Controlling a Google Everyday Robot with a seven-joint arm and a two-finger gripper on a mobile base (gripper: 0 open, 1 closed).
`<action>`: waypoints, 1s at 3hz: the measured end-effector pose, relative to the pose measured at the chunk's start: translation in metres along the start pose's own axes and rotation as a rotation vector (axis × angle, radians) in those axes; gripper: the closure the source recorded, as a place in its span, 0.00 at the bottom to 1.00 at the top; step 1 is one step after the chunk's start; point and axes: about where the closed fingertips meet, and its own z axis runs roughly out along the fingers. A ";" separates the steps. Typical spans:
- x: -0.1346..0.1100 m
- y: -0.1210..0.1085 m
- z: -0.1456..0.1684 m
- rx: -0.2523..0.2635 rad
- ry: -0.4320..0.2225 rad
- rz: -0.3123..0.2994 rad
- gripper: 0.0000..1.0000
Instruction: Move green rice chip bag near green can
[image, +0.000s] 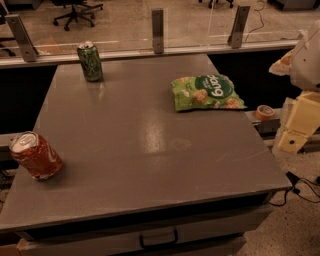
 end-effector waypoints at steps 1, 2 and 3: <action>-0.001 -0.006 0.001 0.016 -0.016 0.000 0.00; -0.009 -0.035 0.019 0.039 -0.089 -0.027 0.00; -0.033 -0.087 0.060 0.073 -0.219 -0.086 0.00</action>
Offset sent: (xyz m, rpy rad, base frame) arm 0.1017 0.0035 -0.0246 0.1680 -0.1362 0.1078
